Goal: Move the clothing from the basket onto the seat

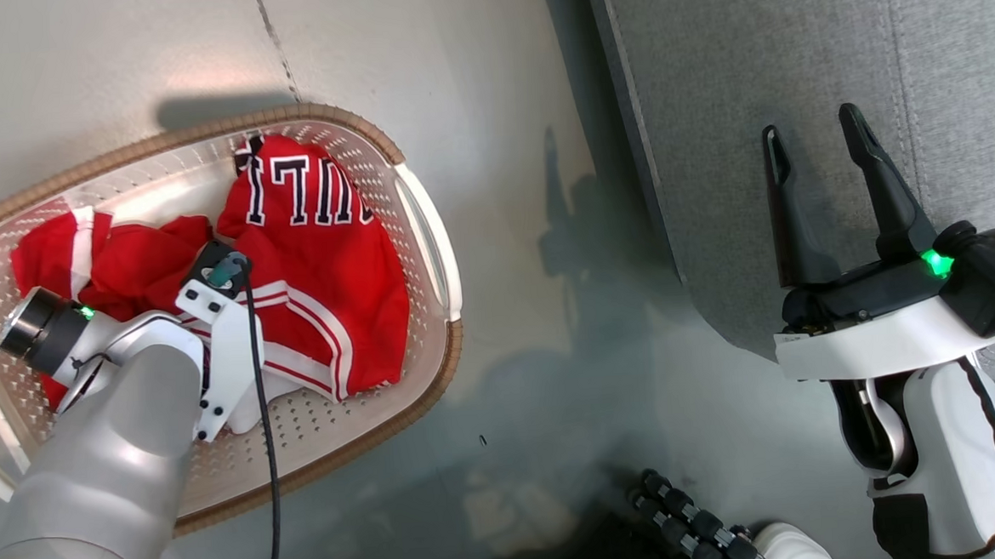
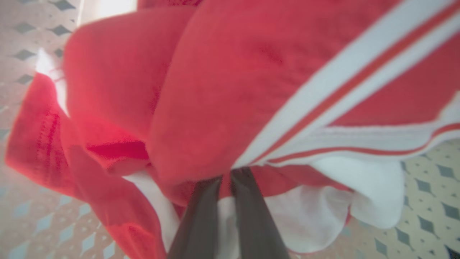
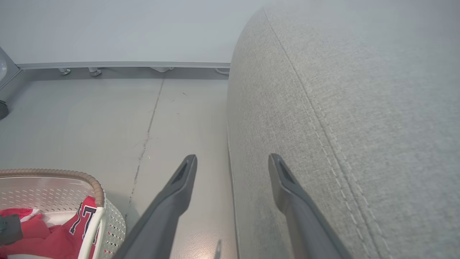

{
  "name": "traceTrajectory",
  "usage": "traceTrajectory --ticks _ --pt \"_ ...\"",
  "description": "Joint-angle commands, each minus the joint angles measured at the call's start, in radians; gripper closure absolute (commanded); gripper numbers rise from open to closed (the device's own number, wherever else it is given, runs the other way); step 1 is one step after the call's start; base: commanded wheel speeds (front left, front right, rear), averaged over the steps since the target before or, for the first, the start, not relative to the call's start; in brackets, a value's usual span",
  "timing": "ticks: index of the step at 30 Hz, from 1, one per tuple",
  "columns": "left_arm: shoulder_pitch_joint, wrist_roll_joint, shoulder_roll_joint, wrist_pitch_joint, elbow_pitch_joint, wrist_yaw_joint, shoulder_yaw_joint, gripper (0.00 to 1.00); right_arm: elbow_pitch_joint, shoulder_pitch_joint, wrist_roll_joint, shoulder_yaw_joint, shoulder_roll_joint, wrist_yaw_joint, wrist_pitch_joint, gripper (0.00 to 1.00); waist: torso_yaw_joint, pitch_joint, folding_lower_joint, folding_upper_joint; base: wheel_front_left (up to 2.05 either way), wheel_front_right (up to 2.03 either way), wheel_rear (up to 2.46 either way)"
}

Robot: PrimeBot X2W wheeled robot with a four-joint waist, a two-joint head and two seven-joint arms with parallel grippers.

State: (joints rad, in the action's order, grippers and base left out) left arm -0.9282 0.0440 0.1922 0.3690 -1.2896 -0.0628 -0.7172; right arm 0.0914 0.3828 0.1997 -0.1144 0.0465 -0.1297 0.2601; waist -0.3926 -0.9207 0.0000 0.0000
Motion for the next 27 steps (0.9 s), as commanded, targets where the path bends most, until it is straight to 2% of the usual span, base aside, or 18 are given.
traceTrajectory --ticks 1,11,27 --pt "-0.001 0.006 -0.002 -0.004 0.0 0.001 0.002 1.0 -0.003 0.014 -0.008 0.005 0.005 -0.002 0.005 0.0 0.008 0.022 0.0 0.0 0.0 0.0 0.0" --pt "0.031 0.051 -0.039 -0.067 0.0 0.009 0.016 1.0 0.003 0.019 -0.021 0.037 0.005 -0.002 0.005 0.0 0.054 0.142 0.0 0.0 0.0 0.0 0.0" --pt "0.173 0.125 -0.116 -0.261 -0.001 0.041 0.02 1.0 0.055 -0.046 -0.085 0.083 0.006 -0.002 0.005 0.0 0.161 0.46 0.0 0.0 0.0 0.0 0.0"
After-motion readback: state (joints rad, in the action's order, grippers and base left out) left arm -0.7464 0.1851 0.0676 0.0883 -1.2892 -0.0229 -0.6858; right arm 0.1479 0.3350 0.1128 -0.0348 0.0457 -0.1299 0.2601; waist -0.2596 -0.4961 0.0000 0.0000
